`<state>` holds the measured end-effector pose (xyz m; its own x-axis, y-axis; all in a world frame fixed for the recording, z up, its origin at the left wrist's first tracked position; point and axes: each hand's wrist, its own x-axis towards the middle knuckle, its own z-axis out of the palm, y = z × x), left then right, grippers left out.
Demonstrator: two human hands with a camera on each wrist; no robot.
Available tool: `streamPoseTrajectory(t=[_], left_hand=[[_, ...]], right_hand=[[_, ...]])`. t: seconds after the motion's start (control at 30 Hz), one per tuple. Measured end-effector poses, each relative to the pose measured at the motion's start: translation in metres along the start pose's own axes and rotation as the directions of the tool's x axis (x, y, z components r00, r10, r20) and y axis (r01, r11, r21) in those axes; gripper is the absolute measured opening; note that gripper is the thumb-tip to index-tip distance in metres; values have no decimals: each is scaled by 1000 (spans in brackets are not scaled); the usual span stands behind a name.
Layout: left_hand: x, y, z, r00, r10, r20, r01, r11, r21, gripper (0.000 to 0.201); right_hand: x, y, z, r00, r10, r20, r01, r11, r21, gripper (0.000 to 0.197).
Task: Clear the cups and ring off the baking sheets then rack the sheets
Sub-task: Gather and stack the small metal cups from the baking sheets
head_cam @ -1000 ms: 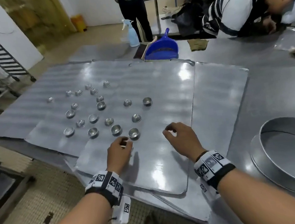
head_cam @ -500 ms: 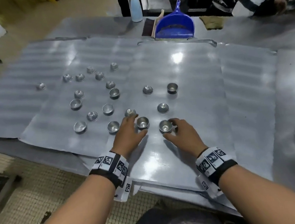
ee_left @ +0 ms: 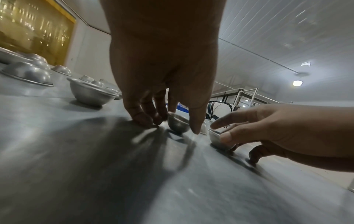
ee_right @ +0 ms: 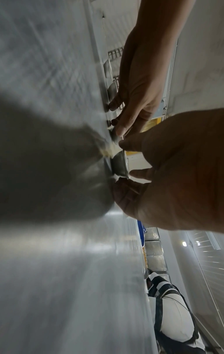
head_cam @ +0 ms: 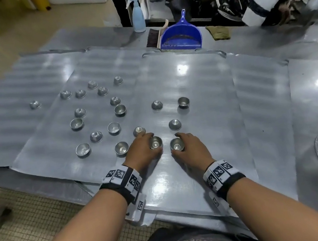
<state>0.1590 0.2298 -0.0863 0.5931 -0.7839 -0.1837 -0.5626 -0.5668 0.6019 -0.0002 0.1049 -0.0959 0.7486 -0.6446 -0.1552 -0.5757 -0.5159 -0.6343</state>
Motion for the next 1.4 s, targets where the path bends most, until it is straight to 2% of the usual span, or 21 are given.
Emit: streamPoseTrajectory(t=[0.2, 0.3, 0.47, 0.67, 0.83, 1.1, 1.3, 1.4], left_hand=[[-2, 0, -5, 1000, 2, -16, -3, 998, -56, 34], [-2, -2, -7, 1000, 3, -17, -4, 998, -63, 28], [-6, -2, -10, 1000, 4, 10, -2, 991, -135, 44], [-10, 1, -10, 997, -4, 82, 13, 994, -110, 73], [-12, 8, -8, 999, -2, 49, 6, 998, -68, 50], [-18, -1, -9, 1000, -14, 28, 22, 955, -295, 42], [-27, -8, -16, 993, -88, 76, 114, 853, -510, 30], [-32, -12, -17, 987, -129, 93, 159, 788, -594, 31]], right_hand=[[1, 2, 1, 1000, -2, -10, 2, 1000, -17, 59], [0, 3, 1, 1000, -1, -12, 1, 1000, -13, 59], [0, 3, 1, 1000, -6, -7, 6, 1000, -15, 60], [-3, 6, 0, 1000, 2, -4, -2, 1000, 7, 61], [-5, 9, -1, 1000, 1, 1, -1, 1000, 28, 62], [-6, 10, -2, 1000, 12, -9, -11, 998, 57, 62], [-5, 8, -3, 999, 31, -14, -30, 997, 72, 62], [-3, 10, -5, 999, 37, -4, -37, 996, 81, 62]])
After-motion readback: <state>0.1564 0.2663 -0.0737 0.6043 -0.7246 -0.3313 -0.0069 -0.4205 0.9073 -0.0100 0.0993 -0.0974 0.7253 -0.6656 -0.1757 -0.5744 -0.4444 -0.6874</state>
